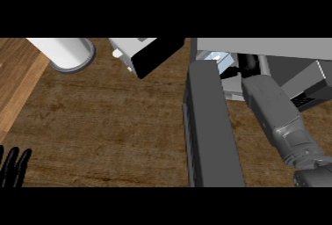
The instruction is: Pick up the milk, place it into the microwave and close the microwave
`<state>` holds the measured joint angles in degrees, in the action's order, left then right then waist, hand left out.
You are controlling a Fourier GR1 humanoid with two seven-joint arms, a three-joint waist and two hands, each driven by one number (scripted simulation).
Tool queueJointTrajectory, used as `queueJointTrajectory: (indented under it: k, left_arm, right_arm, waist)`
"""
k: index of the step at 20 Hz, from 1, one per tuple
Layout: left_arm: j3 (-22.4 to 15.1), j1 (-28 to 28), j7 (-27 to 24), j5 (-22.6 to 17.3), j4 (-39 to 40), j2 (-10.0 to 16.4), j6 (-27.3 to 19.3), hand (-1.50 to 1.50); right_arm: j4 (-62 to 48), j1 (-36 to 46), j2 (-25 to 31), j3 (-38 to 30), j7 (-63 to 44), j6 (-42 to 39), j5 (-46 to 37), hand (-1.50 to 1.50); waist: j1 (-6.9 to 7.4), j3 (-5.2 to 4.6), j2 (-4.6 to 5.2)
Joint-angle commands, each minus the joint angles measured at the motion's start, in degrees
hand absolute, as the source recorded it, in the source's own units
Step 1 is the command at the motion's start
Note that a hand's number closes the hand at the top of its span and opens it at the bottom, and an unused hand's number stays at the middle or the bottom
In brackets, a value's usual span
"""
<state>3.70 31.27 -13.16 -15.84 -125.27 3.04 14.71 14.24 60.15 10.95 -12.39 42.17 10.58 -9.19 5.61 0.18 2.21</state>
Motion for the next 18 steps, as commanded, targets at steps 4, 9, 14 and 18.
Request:
queueJointTrajectory:
  k: [4, 9, 14, 18]
  left_arm:
    - [-1.44, -0.54, 1.33, 1.1, -2.41, -0.08, -0.41, -1.5]
    - [-0.49, -2.98, 1.25, 2.71, 0.51, 0.76, -0.8, -1.5]
    - [-1.58, -4.6, 1.72, 5.04, 0.31, 1.44, -0.82, -1.5]
    - [-2.1, -4.71, 1.89, 6.17, -0.28, 1.22, -1.31, -1.5]
  right_arm:
    - [-4.09, 3.15, 1.68, -2.63, -1.52, 5.05, 0.81, 1.5]
    - [-5.07, 4.86, 2.71, -4.78, -4.38, 15.65, 1.46, 1.5]
    - [-6.4, 3.93, 2.81, -0.38, -2.06, 25.89, -4.25, -1.5]
    - [-7.88, 5.21, 4.67, 0.37, -3.69, 27.73, -5.54, -1.5]
  waist:
    - [2.47, 0.11, 1.11]
    - [3.02, -0.01, 1.72]
    - [4.18, -0.04, 2.44]
    - [5.01, 0.06, 2.49]
